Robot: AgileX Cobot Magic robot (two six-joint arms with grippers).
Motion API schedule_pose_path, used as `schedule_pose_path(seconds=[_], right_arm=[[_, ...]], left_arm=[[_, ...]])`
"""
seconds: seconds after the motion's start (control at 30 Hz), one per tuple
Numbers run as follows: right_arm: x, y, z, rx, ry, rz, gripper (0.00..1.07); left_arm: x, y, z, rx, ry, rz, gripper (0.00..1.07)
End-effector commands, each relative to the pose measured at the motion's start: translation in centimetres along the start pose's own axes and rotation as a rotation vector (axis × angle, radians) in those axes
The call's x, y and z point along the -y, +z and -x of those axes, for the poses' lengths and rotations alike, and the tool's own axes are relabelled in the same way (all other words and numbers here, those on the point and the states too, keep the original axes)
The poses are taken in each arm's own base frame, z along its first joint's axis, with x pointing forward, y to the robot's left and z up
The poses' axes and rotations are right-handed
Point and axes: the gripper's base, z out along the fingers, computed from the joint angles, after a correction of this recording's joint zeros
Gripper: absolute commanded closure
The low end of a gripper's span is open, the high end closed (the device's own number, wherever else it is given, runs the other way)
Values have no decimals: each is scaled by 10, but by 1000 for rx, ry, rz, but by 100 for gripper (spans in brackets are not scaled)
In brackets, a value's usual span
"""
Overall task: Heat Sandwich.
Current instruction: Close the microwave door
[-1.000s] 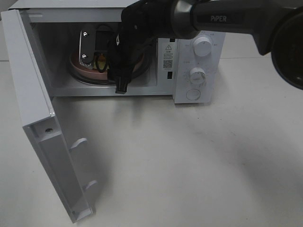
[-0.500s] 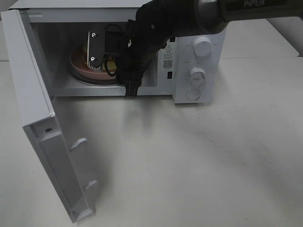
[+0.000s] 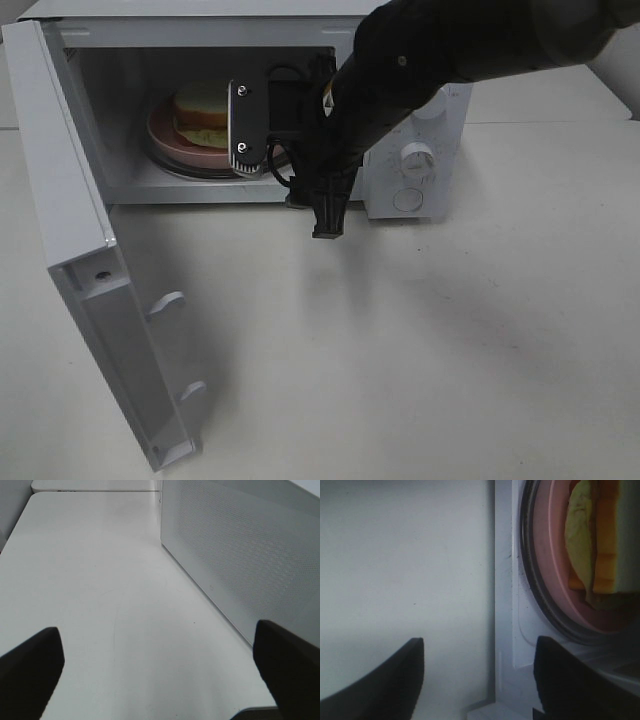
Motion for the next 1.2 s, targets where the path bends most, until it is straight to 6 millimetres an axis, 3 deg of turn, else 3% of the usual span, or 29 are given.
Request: schedule_pose_path(seconds=[0.03,0.63,1.2], right_arm=[[-6,-15,-4,10,14,-4,44],[-62,-68,-43,-28,170,50,44],[-105,-128,-74,-15,623,15,44]], left_arm=[[1,-2,-1,29,-7,3,9],[1,-2,-1,29,-7,3,9],[1,-2,-1,29,-7,3,9]])
